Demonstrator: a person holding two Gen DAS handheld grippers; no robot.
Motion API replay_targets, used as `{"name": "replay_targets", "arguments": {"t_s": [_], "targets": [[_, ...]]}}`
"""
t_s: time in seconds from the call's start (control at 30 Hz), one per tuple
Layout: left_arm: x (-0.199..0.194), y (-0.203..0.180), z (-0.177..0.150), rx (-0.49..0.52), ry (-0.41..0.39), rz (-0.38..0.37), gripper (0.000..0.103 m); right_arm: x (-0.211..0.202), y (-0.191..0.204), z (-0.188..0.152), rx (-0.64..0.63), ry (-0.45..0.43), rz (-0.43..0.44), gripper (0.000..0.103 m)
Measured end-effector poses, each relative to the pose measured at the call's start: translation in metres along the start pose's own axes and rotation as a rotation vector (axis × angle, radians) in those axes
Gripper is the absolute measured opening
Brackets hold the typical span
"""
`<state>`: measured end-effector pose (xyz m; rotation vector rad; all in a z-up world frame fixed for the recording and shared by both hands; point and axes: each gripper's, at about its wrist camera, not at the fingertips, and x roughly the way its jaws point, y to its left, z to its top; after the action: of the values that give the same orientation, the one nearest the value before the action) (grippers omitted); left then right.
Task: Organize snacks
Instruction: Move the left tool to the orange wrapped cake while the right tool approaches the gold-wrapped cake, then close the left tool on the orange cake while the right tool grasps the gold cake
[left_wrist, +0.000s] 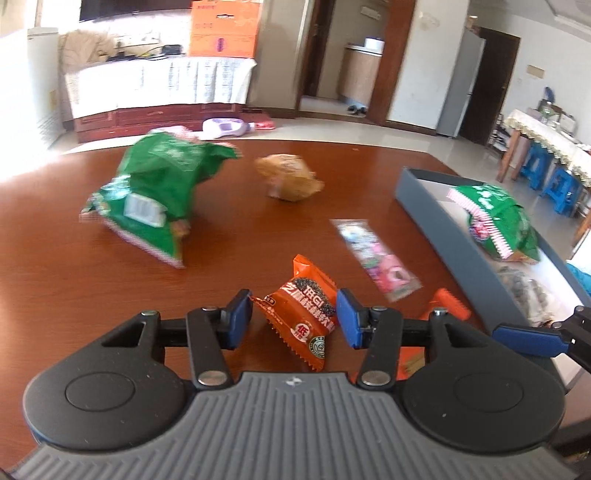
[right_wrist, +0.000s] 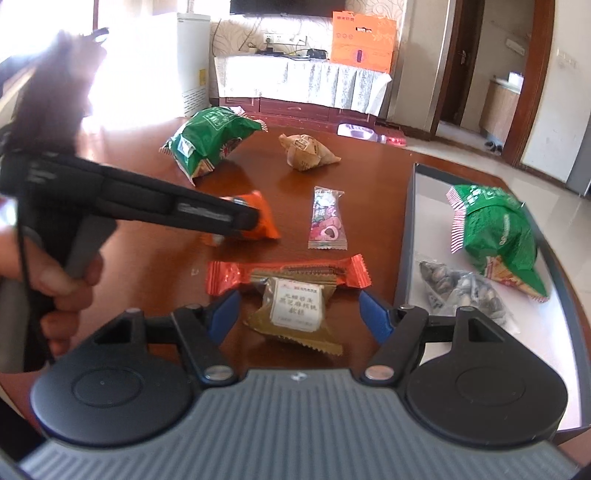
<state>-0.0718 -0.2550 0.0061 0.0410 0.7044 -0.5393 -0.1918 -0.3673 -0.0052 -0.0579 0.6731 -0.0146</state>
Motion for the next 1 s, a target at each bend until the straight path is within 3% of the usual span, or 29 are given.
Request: {"name": "replay_targets", "arguments": {"t_s": [0.13, 0.27, 0.57, 1.0], "targets": [[-0.011, 0.018, -0.003, 0.009, 0.002, 0.027, 0.058, 0.014, 0.004, 0.002, 0.007, 0.053, -0.004, 0.064], [-0.016, 0.027, -0.01, 0.046, 0.012, 0.057, 0.079, 0.019, 0.009, 0.003, 0.019, 0.063, 0.006, 0.065], [-0.007, 0.019, -0.014, 0.076, 0.014, 0.156, 0.078, 0.017, 0.016, 0.001, 0.012, 0.048, 0.029, 0.064], [-0.002, 0.015, -0.013, 0.074, 0.019, 0.159, 0.076, 0.017, 0.019, -0.001, 0.007, 0.04, 0.052, 0.074]]}}
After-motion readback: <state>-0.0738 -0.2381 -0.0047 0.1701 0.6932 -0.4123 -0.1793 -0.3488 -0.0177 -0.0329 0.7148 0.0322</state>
